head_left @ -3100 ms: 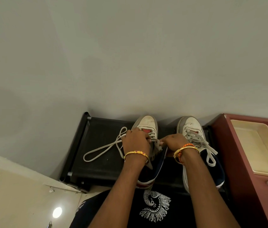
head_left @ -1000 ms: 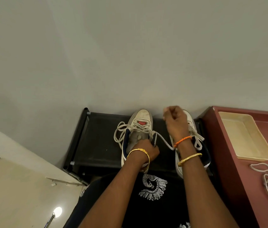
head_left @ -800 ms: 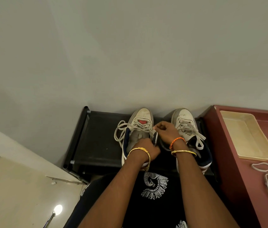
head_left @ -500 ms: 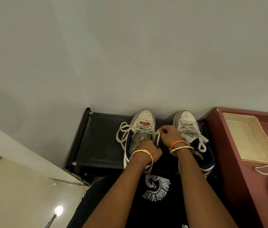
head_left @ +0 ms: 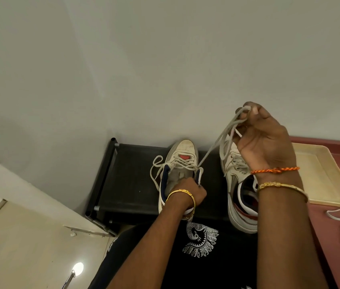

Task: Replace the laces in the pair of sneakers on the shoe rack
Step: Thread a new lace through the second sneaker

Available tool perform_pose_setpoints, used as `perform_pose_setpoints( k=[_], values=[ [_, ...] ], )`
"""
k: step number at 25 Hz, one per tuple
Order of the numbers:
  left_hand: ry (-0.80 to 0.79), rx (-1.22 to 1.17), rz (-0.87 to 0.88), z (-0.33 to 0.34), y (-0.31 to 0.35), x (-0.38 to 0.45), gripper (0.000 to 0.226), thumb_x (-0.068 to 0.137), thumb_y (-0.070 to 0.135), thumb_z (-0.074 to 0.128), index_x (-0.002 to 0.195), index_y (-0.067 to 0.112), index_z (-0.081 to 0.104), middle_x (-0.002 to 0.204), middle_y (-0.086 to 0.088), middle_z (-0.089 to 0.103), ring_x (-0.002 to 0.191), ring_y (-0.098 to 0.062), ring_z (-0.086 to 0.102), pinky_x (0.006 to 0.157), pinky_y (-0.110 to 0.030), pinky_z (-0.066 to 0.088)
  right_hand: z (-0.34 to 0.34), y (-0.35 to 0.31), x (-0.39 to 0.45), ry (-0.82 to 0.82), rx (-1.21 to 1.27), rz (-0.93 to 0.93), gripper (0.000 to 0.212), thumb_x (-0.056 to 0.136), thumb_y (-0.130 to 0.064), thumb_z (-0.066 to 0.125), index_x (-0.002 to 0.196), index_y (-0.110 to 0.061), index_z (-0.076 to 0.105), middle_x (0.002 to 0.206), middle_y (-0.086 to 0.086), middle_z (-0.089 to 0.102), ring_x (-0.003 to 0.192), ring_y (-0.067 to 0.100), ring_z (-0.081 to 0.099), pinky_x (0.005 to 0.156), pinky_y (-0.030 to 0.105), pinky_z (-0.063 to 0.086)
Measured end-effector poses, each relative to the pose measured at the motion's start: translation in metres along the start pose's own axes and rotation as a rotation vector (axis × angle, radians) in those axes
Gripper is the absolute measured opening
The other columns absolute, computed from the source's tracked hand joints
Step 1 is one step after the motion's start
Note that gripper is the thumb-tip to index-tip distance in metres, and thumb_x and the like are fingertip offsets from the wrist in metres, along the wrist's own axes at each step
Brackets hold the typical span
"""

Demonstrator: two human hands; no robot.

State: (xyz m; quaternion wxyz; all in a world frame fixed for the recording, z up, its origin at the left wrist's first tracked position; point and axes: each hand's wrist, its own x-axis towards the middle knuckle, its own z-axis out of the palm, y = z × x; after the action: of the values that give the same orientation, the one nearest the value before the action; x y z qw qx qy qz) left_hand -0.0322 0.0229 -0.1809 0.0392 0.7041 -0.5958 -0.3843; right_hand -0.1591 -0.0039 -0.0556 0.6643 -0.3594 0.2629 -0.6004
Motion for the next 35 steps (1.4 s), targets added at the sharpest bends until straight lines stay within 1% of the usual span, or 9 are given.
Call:
perform_pose_setpoints(
  k=[3,5,8,12,26,28,31,33,35],
  values=[
    [-0.01,-0.013,-0.008,-0.001,0.0,0.001,0.035,0.096,0.028,0.041,0.116,0.004,0.058,0.112,-0.015,0.062,0.106,-0.029,0.057,0.089,-0.032,0.043,-0.014,0.015,0.007,0.039,0.199,0.096,0.01,0.085,-0.016,0.045,0.078,-0.015,0.052,0.081,0.0,0.063,0.084,0.016,0.065,0.077,0.028,0.052],
    [-0.005,-0.015,-0.009,-0.001,0.0,0.001,0.035,0.096,0.027,0.041,0.117,0.004,0.058,0.113,-0.016,0.062,0.107,-0.03,0.057,0.085,-0.03,0.041,-0.027,0.034,0.016,0.214,0.2,0.177,0.019,0.09,-0.011,0.037,0.076,-0.014,0.05,0.06,-0.001,0.052,0.051,0.009,0.056,0.058,0.022,0.053],
    [-0.006,-0.028,-0.001,-0.001,0.0,0.0,0.034,0.095,0.027,0.042,0.115,0.004,0.058,0.112,-0.016,0.062,0.105,-0.031,0.057,0.078,-0.028,0.038,-0.052,0.078,0.023,0.415,-0.699,0.305,0.023,0.097,-0.021,0.043,0.083,-0.012,0.059,0.057,-0.001,0.039,0.045,0.009,0.037,0.041,0.019,0.034],
    [-0.003,-0.048,0.023,-0.002,0.001,-0.003,0.033,0.095,0.026,0.042,0.109,0.003,0.061,0.107,-0.017,0.064,0.099,-0.031,0.059,0.073,-0.027,0.038,-0.065,0.115,0.021,0.187,-1.226,0.566,0.043,0.091,-0.044,0.055,0.081,-0.004,0.067,0.071,0.007,0.058,0.069,0.017,0.051,0.066,0.028,0.04],
    [0.052,-0.063,-0.014,0.005,-0.005,-0.001,0.035,0.095,0.03,0.044,0.112,0.004,0.061,0.109,-0.015,0.063,0.103,-0.03,0.057,0.082,-0.027,0.041,-0.053,0.107,0.03,0.191,-1.131,0.27,0.027,0.087,-0.016,0.063,0.063,-0.007,0.056,0.055,0.003,0.044,0.053,0.012,0.04,0.055,0.023,0.033],
    [0.124,-0.052,0.073,0.005,-0.006,-0.003,0.043,0.094,0.044,0.044,0.113,0.009,0.059,0.103,-0.013,0.065,0.102,-0.028,0.058,0.089,-0.031,0.045,-0.059,0.108,0.03,0.224,-1.15,0.301,0.027,0.086,-0.019,0.063,0.063,-0.007,0.055,0.054,0.004,0.043,0.053,0.013,0.039,0.054,0.024,0.033],
    [0.367,-0.453,0.21,-0.027,-0.008,-0.007,0.041,0.094,0.046,0.045,0.084,0.011,0.066,0.071,-0.003,0.064,0.069,-0.019,0.061,0.071,-0.033,0.053,-0.072,0.109,0.032,0.229,-1.188,0.384,0.027,0.086,-0.025,0.063,0.065,-0.01,0.055,0.06,0.004,0.048,0.062,0.017,0.045,0.06,0.026,0.036],
    [0.64,-0.657,0.206,-0.053,-0.025,0.003,0.03,0.095,0.032,0.05,0.083,0.012,0.068,0.075,-0.002,0.068,0.072,-0.017,0.065,0.069,-0.029,0.054,-0.074,0.111,0.032,0.174,-1.213,0.48,0.023,0.087,-0.031,0.063,0.079,-0.009,0.061,0.071,0.003,0.055,0.072,0.016,0.049,0.064,0.025,0.037],
    [0.61,-0.619,0.122,-0.064,-0.051,0.022,0.019,0.094,0.022,0.053,0.097,0.009,0.068,0.094,-0.005,0.068,0.089,-0.017,0.063,0.077,-0.025,0.048,-0.074,0.114,0.032,0.111,-1.2,0.546,0.023,0.087,-0.032,0.063,0.088,-0.009,0.064,0.077,0.001,0.057,0.074,0.013,0.051,0.06,0.021,0.036]
  ],
)
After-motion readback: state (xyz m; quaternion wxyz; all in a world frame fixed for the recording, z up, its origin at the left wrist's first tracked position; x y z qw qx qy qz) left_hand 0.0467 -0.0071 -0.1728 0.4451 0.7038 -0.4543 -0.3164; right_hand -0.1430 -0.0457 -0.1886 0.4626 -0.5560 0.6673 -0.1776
